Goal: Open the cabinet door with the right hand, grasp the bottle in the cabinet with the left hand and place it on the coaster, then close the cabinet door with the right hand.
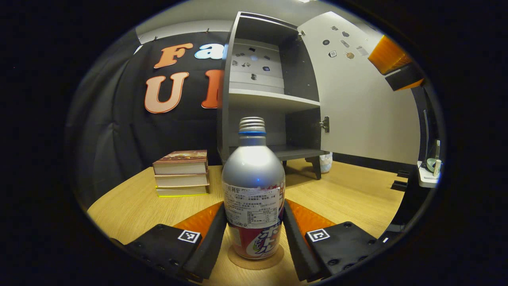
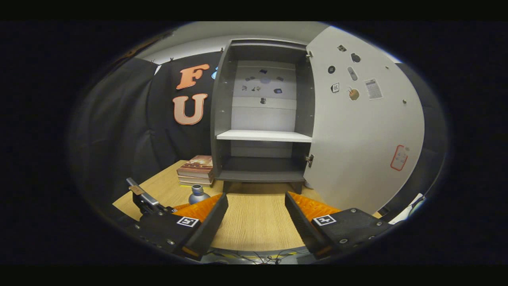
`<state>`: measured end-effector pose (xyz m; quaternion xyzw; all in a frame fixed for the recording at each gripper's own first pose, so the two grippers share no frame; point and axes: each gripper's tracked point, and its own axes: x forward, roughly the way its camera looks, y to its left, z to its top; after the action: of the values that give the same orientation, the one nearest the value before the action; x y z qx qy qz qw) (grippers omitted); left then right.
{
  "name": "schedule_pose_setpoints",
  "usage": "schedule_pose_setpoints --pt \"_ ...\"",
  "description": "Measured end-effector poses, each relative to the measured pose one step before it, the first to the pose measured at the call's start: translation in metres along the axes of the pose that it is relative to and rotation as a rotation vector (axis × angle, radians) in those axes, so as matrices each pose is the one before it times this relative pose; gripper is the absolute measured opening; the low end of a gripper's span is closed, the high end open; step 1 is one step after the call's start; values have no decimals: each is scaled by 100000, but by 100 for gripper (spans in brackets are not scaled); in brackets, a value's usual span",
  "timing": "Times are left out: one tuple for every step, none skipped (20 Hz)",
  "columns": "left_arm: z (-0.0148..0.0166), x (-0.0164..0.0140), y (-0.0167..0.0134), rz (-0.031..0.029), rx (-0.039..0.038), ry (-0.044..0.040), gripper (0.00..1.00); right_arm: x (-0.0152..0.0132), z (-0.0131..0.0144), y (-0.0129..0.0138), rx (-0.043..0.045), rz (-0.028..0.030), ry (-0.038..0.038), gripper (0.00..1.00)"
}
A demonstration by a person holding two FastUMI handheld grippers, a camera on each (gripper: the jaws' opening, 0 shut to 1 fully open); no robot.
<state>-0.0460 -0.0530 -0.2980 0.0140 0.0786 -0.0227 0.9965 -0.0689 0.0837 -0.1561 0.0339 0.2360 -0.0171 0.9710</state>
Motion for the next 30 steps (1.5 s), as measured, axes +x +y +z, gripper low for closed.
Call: schedule_pose_setpoints --pt "-469 -197 -87 -69 495 906 82 35 29 28 55 454 32 89" --pt "-368 -46 23 -194 387 563 83 45 -65 -68 43 4 -34 89" --pt "282 -273 -53 -88 590 -1880 82 44 -60 -46 259 19 85 89" --pt "-8 -102 -92 -473 435 475 83 66 -77 -24 490 167 422 89" --pt "-207 201 -163 -800 85 380 83 61 -137 -166 432 57 420 89" --pt "-132 -16 -178 -550 305 386 84 -25 -2 -151 239 -65 183 89" --pt "172 68 70 -424 72 -87 86 -80 89 -175 172 -425 135 89" --pt "14 -46 28 -100 162 475 86 7 -4 -111 394 -132 7 89" --pt "-185 20 158 267 -97 622 86 33 -14 41 404 165 87 89" --pt "-199 -187 269 659 -334 855 86 -4 -41 -10 198 98 177 89" --pt "-125 -76 105 61 -534 600 87 -42 -125 72 -10 221 322 89" --pt "-84 -61 1 -89 -313 968 87 -48 -73 84 62 232 362 89" --pt "-157 -102 97 287 -56 752 87 -2 -45 138 166 367 86 89" --pt "33 6 98 -22 282 590 88 -17 46 171 373 288 -25 89" --pt "-202 55 57 -82 300 346 89 48 33 115 483 282 -64 89" --pt "52 -35 141 -25 162 302 90 63 3 173 384 80 -56 89" --pt "213 117 62 -210 -42 70 92 -43 -14 57 313 -60 -57 89" --pt "295 92 -37 -323 -120 -169 93 35 86 64 421 -120 -119 89" --pt "471 139 -20 -616 -464 -553 95 -114 199 114 739 -142 -202 89" --pt "805 307 31 -714 -614 -931 96 -115 284 75 932 -265 -489 89" --pt "925 313 114 -408 -416 -1261 96 -78 332 -33 1026 -696 -740 89" --pt "1153 425 72 -433 -245 -1343 96 -161 447 -100 1133 -923 -1018 89" --pt "1127 451 44 -832 -172 -1163 96 -151 465 -32 911 -1111 -1152 89" --pt "1225 323 75 -561 -246 -1222 96 -239 598 -165 353 -1424 -1407 89" --pt "1553 155 71 -810 -926 -1680 96 -380 518 -167 -370 -1723 -1561 89" --pt "1148 113 86 -526 -1074 -1222 96 -283 585 -210 -860 -1589 -1669 89" --pt "1259 3 139 -375 -1389 -954 96 -389 681 -239 -705 -1414 -1863 89" --pt "1450 -33 51 -650 -1365 -667 96 -327 700 -207 -585 -1062 -1972 89" --pt "1293 -195 133 162 -976 -996 96 -292 534 -222 -650 -866 -1603 89" --pt "1229 -268 193 465 -534 -801 96 -291 546 -378 -948 -819 -1271 89"
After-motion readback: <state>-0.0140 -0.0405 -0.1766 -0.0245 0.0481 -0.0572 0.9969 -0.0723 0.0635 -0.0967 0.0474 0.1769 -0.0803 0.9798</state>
